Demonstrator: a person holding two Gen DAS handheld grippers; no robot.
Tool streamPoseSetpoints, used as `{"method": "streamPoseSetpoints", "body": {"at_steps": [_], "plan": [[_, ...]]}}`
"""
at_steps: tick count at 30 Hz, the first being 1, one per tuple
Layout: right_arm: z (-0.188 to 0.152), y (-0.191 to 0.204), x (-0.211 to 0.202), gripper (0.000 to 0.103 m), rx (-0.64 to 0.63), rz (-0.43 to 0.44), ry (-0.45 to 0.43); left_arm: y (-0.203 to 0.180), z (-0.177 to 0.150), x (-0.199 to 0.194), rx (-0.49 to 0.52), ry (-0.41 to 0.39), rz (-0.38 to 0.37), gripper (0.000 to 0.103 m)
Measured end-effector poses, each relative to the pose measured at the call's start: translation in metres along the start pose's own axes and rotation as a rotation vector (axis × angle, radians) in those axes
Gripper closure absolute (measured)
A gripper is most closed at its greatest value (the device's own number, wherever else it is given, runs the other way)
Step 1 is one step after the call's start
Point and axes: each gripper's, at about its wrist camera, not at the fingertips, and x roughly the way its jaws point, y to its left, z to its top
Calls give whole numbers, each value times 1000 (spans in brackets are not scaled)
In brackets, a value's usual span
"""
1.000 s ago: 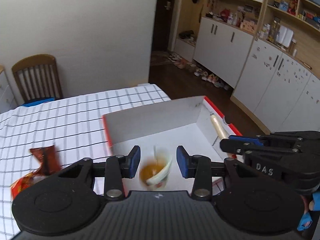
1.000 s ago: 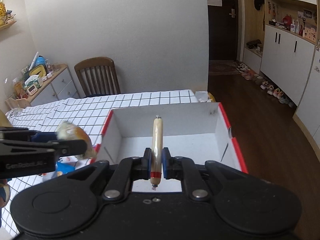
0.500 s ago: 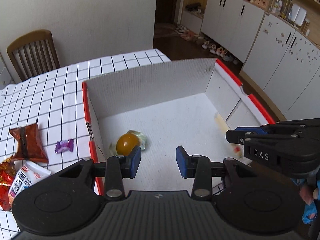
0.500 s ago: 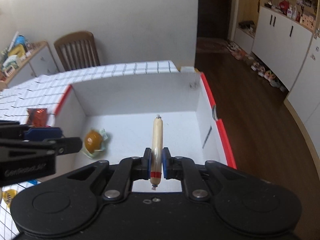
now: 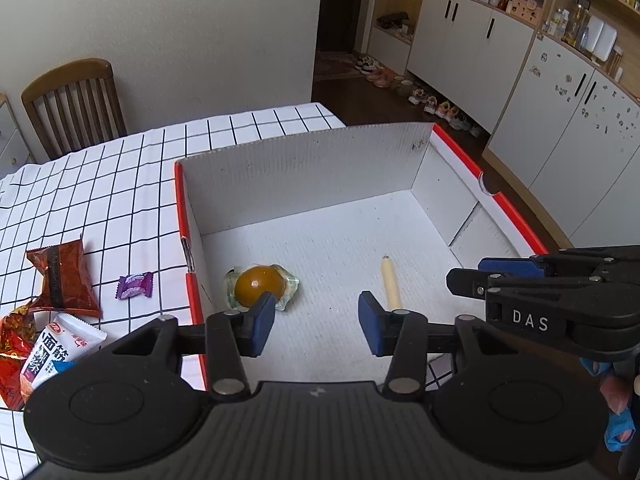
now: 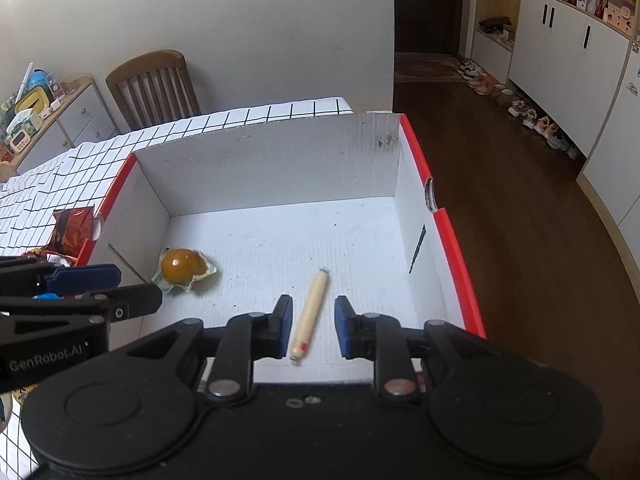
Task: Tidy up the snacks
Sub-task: 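Carry pastry and sausage stick into the red box and open both grippers, then withdraw both grippers from the box back toward the table snacks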
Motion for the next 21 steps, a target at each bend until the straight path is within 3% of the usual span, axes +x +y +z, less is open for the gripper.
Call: {"method": "streamPoseSetpoints", "body": {"at_steps": [5, 18, 21], "plan": [[0, 0, -10, 71, -3, 11, -25, -2, 0, -15, 4, -40, 5, 44], [-5, 14, -46, 57, -48, 29, -105, 7, -9, -56, 12, -116, -3, 42], [-5, 20, -55, 48, -62, 31, -132, 12, -11, -65, 6, -133, -4, 36]]}}
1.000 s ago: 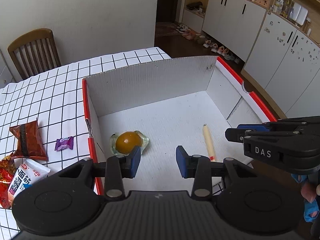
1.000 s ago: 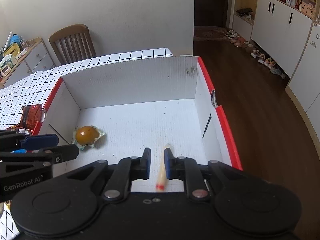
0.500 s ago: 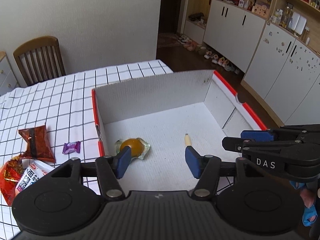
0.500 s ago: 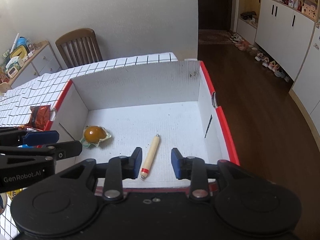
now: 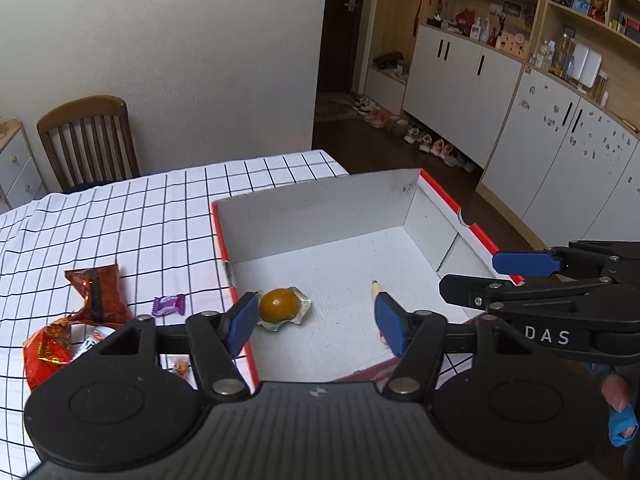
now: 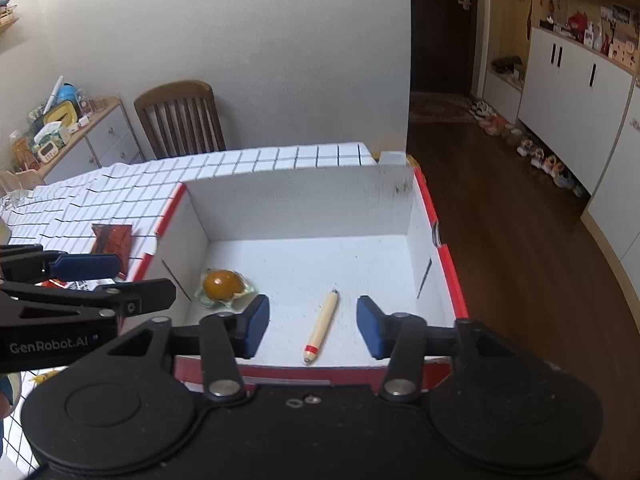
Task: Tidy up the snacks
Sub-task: 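Withdraw both grippers from the box back toward the table snacks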
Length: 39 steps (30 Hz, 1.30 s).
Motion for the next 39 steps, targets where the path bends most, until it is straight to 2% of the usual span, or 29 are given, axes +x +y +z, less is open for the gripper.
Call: {"method": "streamPoseSetpoints", "body": {"at_steps": [7, 11, 14, 19, 21, 26, 32, 39], "plan": [[3, 19, -19, 39, -29, 8, -50, 13, -3, -24, 2, -39, -4, 36], [3, 29, -27, 29, -35, 7, -77, 24, -6, -37, -11, -56, -13, 36], [1, 38, -35, 23, -46, 6, -99, 34, -9, -47, -16, -72, -13, 29], [1, 53, -46, 16, -67, 4, -139, 51, -14, -66, -12, -103, -21, 28], [1, 60, -50, 10, -71, 1, -158, 59, -17, -75, -8, -119, -15, 22], [0, 82, -62, 1, -62, 15, -198, 82, -25, -97, 5, -165, 10, 20], [-6, 113, -74, 0, -44, 48, -233, 119, -38, -115, -13, -173, 20, 20], [-22, 158, -77, 0, -44, 71, -223, 165, -57, -134, -25, -180, 66, 20]]}}
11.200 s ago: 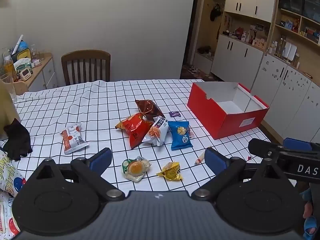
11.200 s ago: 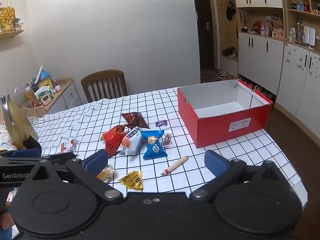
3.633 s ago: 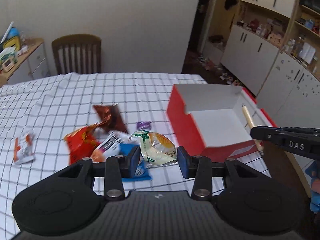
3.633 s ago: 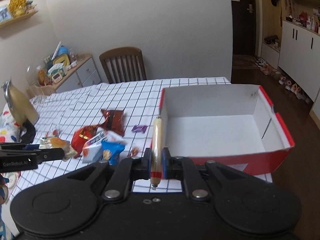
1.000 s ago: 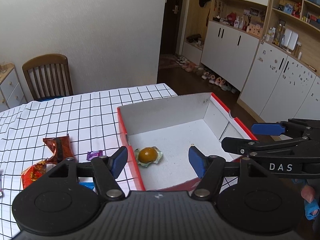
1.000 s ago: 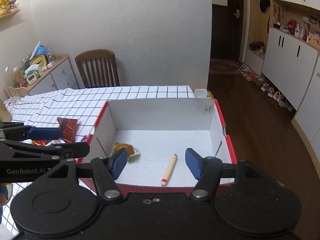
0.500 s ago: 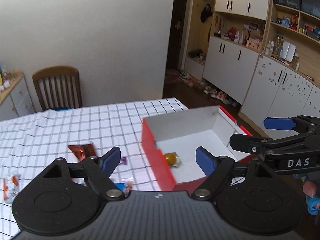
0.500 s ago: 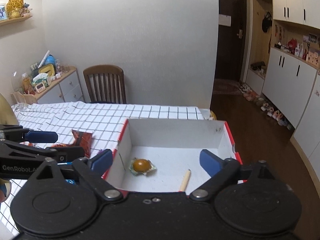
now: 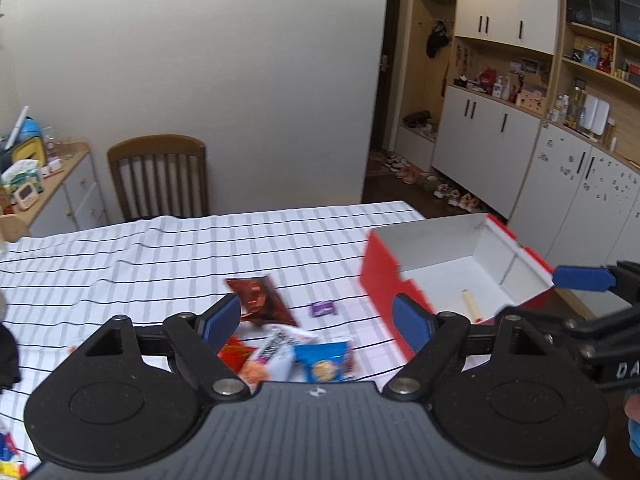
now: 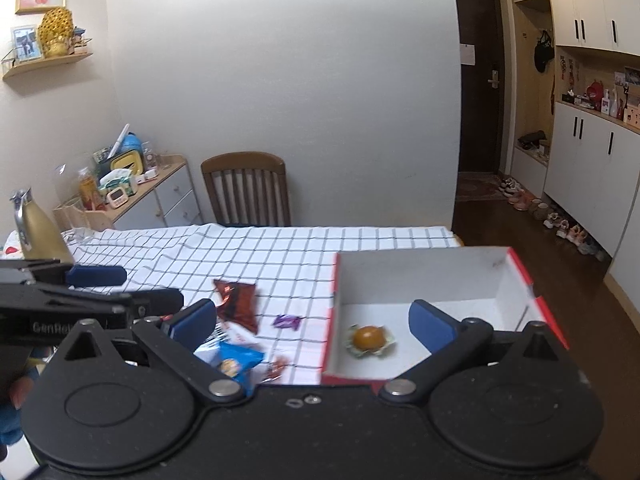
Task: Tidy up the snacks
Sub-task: 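Withdraw both grippers from the box back toward the table snacks, then grasp the white-orange biscuit packet with the left gripper while the right grasps the yellow candy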
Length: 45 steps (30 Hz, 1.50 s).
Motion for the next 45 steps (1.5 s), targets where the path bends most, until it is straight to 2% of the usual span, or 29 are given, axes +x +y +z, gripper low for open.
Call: {"method": "streamPoseSetpoints", "body": {"at_steps": [14, 26, 39, 45], "plan": [[-45, 85, 20, 0, -6, 29, 81, 97, -28, 1, -78, 50, 100, 20], [-72, 131, 48, 0, -41, 38, 149, 171, -46, 26, -141, 106, 211, 20], [-93, 152, 87, 1, -77, 25, 255, 244, -65, 96, -267, 303, 293, 20], [-106, 159, 104, 2, -101, 23, 311, 264, -70, 118, -314, 353, 305, 20]]}}
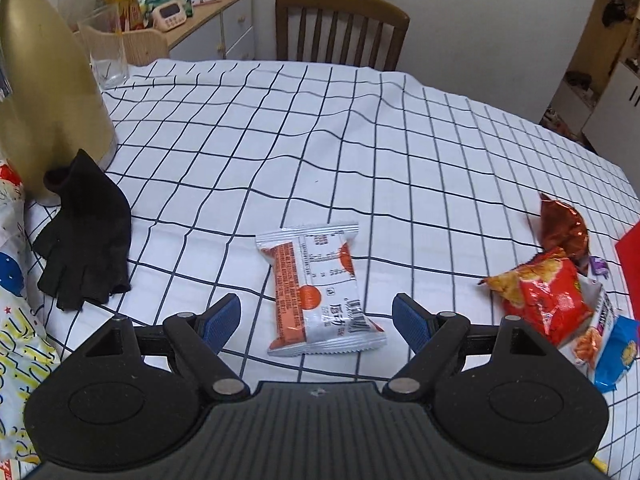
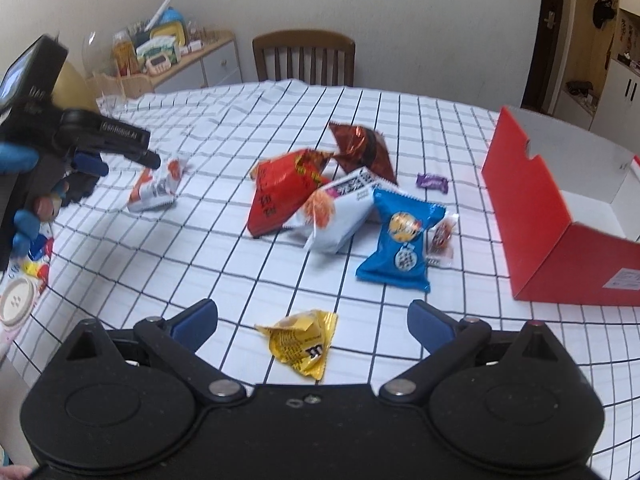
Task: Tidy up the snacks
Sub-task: 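Grasp the white-orange biscuit packet with the left gripper while the right grasps the yellow candy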
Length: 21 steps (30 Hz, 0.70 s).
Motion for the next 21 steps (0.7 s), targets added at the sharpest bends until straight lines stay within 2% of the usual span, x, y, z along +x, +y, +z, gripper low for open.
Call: {"method": "streamPoseSetpoints", "body": {"at_steps": [7, 13, 21], "plan": [[-3, 7, 21, 9, -28, 3, 55, 6, 8, 22, -27, 45, 13, 20], [-8, 13, 34, 15, -65, 0, 91, 11, 11, 36, -94, 71, 12, 20], [-12, 15, 47, 28, -91, 1, 122, 3, 12, 46, -95, 78, 28, 20]]}}
